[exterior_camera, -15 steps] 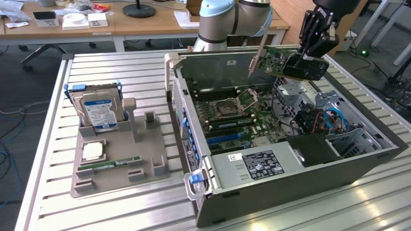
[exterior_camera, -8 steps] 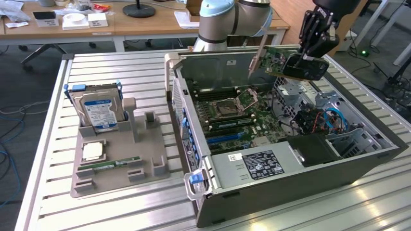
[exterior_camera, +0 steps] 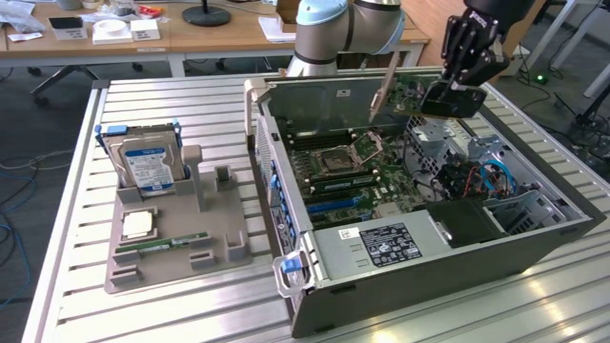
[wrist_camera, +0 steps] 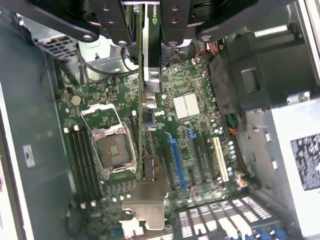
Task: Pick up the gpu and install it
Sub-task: 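Insert the gpu into the slot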
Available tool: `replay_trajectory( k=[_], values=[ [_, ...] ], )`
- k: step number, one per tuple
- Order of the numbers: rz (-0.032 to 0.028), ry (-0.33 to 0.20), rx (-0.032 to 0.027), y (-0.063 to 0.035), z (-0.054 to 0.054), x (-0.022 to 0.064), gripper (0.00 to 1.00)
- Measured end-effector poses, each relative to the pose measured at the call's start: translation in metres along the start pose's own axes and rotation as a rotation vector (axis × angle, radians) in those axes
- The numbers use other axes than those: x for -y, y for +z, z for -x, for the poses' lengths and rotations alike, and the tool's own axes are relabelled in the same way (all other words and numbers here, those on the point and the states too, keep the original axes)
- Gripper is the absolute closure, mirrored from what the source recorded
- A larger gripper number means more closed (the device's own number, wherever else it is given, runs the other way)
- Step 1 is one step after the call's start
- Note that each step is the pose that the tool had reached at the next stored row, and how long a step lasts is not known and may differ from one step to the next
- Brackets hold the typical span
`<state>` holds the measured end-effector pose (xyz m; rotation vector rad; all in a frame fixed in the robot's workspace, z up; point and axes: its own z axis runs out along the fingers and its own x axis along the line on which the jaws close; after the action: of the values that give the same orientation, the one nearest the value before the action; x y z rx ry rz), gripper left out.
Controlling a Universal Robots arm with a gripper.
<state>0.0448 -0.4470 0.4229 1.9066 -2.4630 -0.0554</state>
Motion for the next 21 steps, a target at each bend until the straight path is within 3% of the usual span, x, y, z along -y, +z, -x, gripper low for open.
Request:
replay_trajectory(
  k=[8, 11, 14, 18, 19, 21],
  values=[
    [-0.0003, -0.137, -0.0062, 0.0032, 0.000, 0.0002, 0.73],
    [-0.0043, -0.179, -0.0071, 0.0061, 0.000, 0.0003, 0.73],
    [-0.0096, -0.204, -0.0073, 0.0088, 0.000, 0.0001, 0.73],
    [-0.0103, -0.207, -0.0075, 0.0095, 0.000, -0.0006, 0.73],
    [-0.0124, -0.207, -0.0070, 0.0099, 0.000, -0.0012, 0.73],
    [-0.0263, -0.207, -0.0050, 0.0110, 0.000, -0.0036, 0.73]
  ],
)
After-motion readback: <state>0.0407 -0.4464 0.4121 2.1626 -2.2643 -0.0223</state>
